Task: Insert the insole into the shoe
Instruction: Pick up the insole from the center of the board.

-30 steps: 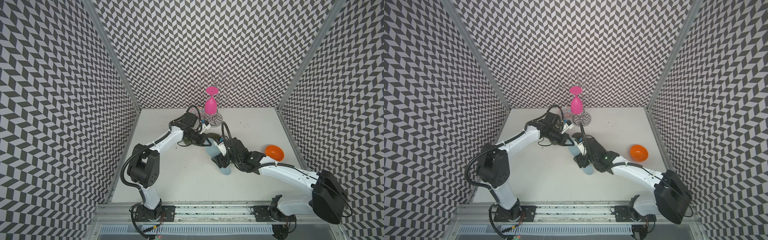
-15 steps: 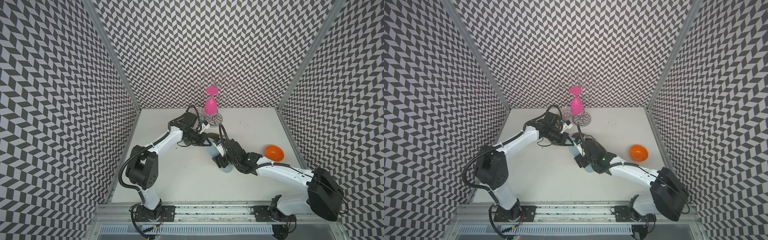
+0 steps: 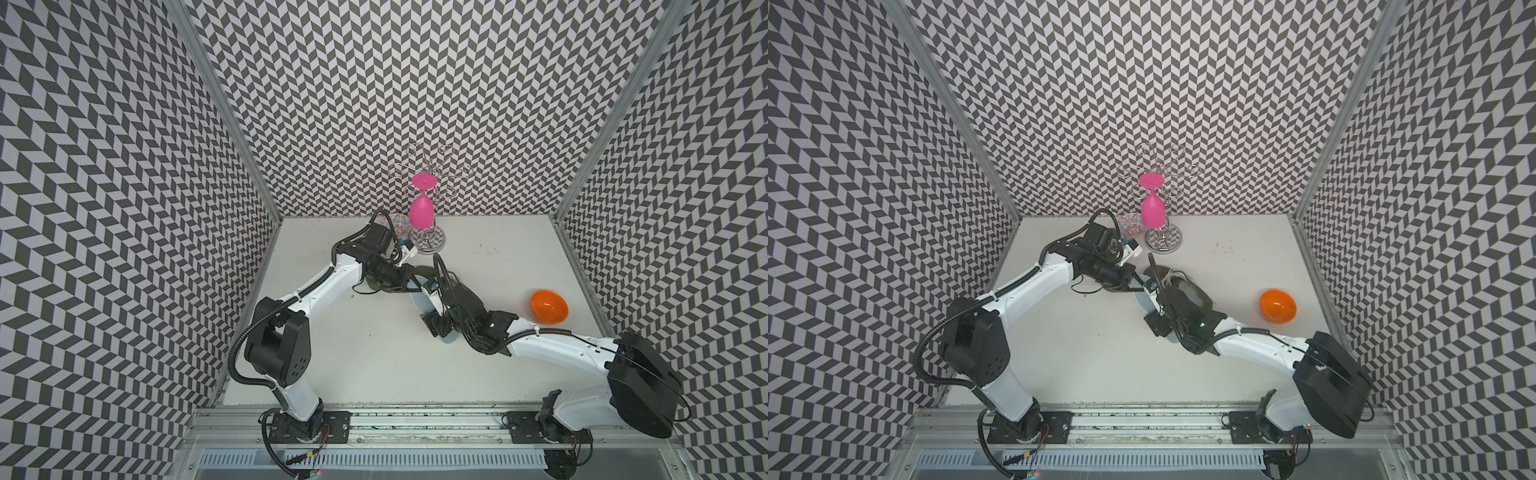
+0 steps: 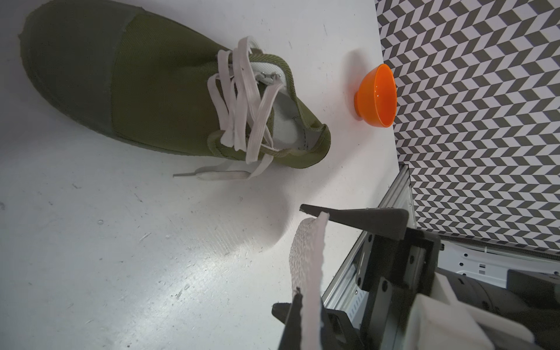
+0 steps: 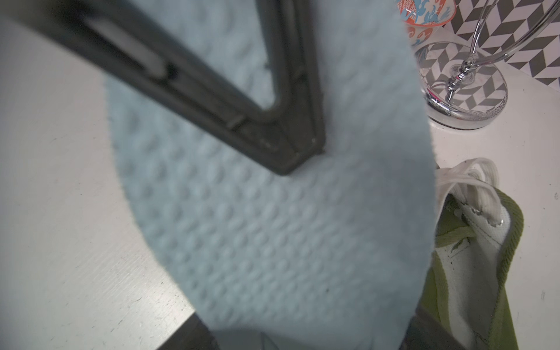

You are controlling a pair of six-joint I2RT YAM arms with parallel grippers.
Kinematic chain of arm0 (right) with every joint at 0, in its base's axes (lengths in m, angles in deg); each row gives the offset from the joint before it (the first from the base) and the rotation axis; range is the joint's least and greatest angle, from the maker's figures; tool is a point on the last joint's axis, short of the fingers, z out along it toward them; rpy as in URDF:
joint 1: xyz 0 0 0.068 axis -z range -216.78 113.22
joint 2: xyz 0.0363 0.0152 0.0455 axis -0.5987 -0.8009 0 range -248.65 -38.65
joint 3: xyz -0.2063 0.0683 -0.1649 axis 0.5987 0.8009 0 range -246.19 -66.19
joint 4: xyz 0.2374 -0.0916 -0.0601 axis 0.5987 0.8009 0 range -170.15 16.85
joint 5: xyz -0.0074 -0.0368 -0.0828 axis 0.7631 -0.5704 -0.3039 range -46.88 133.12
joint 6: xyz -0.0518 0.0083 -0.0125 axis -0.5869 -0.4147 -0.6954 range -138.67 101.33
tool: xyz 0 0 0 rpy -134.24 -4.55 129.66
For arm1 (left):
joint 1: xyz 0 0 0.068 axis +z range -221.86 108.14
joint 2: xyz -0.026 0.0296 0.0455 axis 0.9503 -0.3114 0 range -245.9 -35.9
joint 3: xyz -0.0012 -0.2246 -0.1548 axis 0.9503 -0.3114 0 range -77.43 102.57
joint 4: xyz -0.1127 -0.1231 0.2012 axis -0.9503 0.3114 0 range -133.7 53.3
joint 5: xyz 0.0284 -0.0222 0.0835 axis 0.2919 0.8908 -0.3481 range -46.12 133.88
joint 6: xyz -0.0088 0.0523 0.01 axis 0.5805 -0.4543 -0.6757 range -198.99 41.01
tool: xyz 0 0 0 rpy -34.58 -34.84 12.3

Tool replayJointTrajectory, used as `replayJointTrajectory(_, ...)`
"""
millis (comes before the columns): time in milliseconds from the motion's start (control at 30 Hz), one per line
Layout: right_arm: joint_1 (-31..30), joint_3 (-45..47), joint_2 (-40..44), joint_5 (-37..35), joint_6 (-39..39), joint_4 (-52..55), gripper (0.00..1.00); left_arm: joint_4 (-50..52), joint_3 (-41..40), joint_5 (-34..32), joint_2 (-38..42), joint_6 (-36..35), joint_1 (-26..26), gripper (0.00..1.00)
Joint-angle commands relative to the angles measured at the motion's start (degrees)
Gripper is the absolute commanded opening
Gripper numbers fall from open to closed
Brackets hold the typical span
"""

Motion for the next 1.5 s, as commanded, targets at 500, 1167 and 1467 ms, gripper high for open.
replayJointTrajectory(500,-0.7,1.5,4.5,-0.1,0.7,-1.3,0.55,-0.7,0.0,-8.5,3.3,0.0,-1.3,0.29)
replayJointTrajectory(1167,0.4,-6.0,1.6,4.6,4.8,11.7,0.36,-9.3,3.0,-13.6,9.3,4.7,3.5,0.51)
replayJointTrajectory(1467,6.6,-12.6,1.5,8.3,7.2,24.4,0.35,-11.1,0.0,-26.9,10.8,3.7,3.4,0.55)
